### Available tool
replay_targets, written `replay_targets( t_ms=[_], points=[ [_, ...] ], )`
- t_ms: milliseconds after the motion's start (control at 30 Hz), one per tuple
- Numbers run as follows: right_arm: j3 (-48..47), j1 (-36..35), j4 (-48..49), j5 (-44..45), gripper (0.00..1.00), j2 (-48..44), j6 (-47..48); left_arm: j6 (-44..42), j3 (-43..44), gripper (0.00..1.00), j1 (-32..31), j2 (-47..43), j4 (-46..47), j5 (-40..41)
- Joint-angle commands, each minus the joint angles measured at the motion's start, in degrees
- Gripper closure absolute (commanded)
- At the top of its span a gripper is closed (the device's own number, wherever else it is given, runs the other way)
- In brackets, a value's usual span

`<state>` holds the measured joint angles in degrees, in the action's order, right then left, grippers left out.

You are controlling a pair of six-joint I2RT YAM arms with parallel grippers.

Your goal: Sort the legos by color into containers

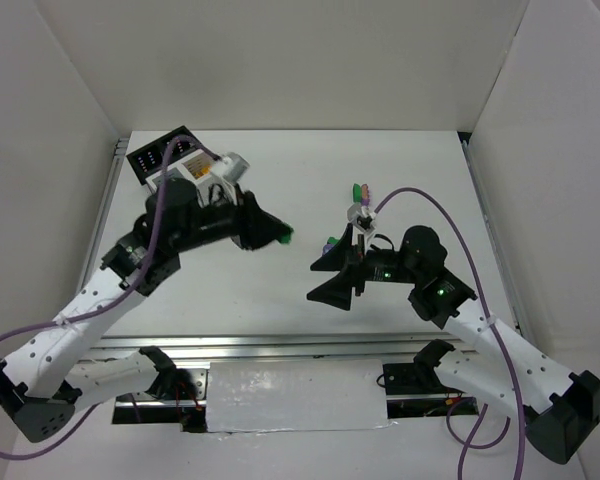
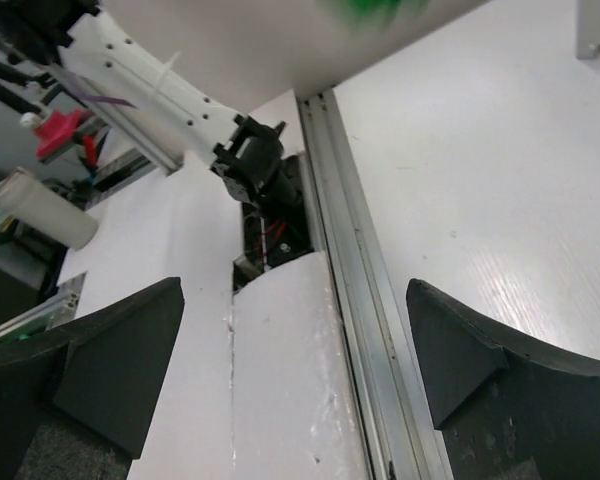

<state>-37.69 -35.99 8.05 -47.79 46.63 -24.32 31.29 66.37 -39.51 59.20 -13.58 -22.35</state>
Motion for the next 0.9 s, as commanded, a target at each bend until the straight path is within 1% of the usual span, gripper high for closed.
replay_targets(
  t_ms=[0, 33, 67, 133, 167, 200, 233, 267, 367, 400, 467, 500, 600, 633, 733, 867],
  points=[
    [1.04, 0.39, -4.53, 5.86, 0.0, -3.38, 3.66, -3.42, 9.1, 1.0, 9.07, 0.91, -10.91, 16.52],
    [1.22, 0.3, -4.89, 6.48, 0.0, -4.17, 3.92, -3.77, 10.61, 1.0, 10.84, 1.96, -12.76, 20.46],
    [1.83, 0.39, -5.06, 7.26, 0.0, -4.79, 4.01, -3.69, 11.84, 1.0, 14.16, 2.67, -15.65, 29.9],
    [2.36, 0.39, -5.07, 7.71, 0.0, -6.64, 4.01, -3.08, 15.88, 1.0, 17.17, 6.08, -17.96, 41.01],
    [2.71, 0.48, -4.98, 7.63, 0.0, -7.34, 3.93, -1.68, 17.03, 1.0, 21.62, 7.5, -18.93, 47.68],
    [2.8, 0.48, -4.89, 7.62, 0.0, -7.61, 3.75, -0.45, 19.04, 1.0, 24.01, 9.08, -18.76, 49.92],
    [3.06, 0.39, -4.72, 7.54, 0.0, -7.7, 3.66, 0.61, 19.5, 1.0, 26.56, 11.7, -18.06, 51.08],
    [3.15, 0.39, -4.19, 7.45, 0.0, -7.87, 3.4, 3.23, 19.94, 1.0, 31.81, 13.03, -16.06, 51.0],
    [3.68, 0.3, -4.01, 7.97, 0.0, -8.4, 3.14, 6.14, 21.52, 1.0, 37.29, 19.36, -11.83, 57.13],
    [3.77, 0.39, -4.01, 8.58, 0.0, -8.57, 3.05, 6.15, 23.09, 1.0, 38.53, 23.55, -8.86, 58.72],
    [4.47, 0.39, -3.31, 8.33, 0.0, -8.84, 2.61, 5.45, 25.64, 1.0, 41.34, 28.05, -6.29, 59.61],
    [4.64, 0.22, -2.61, 7.72, 0.0, -8.93, 2.17, 4.84, 28.09, 1.0, 41.7, 32.51, -3.49, 60.66],
    [5.09, 0.13, -1.73, 6.48, 0.0, -8.66, 1.82, 1.06, 31.44, 1.0, 42.23, 38.86, 1.79, 62.59],
    [5.0, 0.13, -1.9, 6.13, 0.0, -8.58, 1.9, -0.86, 31.45, 1.0, 42.14, 39.76, 5.9, 62.78],
    [5.08, 0.04, -1.9, 5.87, 0.0, -9.1, 1.82, -3.59, 30.84, 1.0, 42.41, 43.01, 11.71, 62.26],
    [4.74, 0.13, -0.76, 4.2, 0.0, -8.93, 1.29, -5.18, 33.55, 1.0, 42.76, 48.63, 12.62, 59.79]
  ],
)
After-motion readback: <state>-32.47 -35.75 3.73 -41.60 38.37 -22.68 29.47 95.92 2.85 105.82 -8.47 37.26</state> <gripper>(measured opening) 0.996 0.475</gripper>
